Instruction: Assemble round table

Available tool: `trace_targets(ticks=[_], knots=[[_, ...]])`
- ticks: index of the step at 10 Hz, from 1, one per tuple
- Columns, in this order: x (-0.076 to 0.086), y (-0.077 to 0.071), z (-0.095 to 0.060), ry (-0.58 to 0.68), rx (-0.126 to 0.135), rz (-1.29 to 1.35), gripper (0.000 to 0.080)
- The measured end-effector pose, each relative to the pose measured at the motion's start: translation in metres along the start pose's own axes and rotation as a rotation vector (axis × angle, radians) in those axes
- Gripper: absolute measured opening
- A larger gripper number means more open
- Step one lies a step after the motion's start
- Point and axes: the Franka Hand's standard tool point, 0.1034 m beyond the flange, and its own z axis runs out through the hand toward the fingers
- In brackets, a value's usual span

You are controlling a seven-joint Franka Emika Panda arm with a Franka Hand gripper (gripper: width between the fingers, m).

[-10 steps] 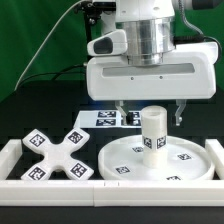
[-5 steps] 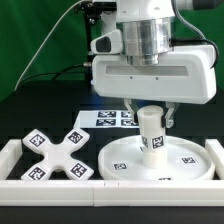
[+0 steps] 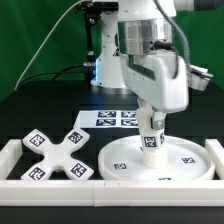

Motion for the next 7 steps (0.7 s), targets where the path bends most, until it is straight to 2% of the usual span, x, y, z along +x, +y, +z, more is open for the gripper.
trace_targets(ticks=[2, 5, 6, 7], knots=[[-0.007, -0.001, -0.001, -0.011, 0.005, 0.271, 0.0405], [-0.016, -0.004, 0.000, -0.016, 0.016, 0.455, 0.0406], [-0.016, -0.004, 0.000, -0.016, 0.015, 0.465, 0.0506], [-0.016, -0.004, 0.001, -0.015, 0.014, 0.432, 0.0506]])
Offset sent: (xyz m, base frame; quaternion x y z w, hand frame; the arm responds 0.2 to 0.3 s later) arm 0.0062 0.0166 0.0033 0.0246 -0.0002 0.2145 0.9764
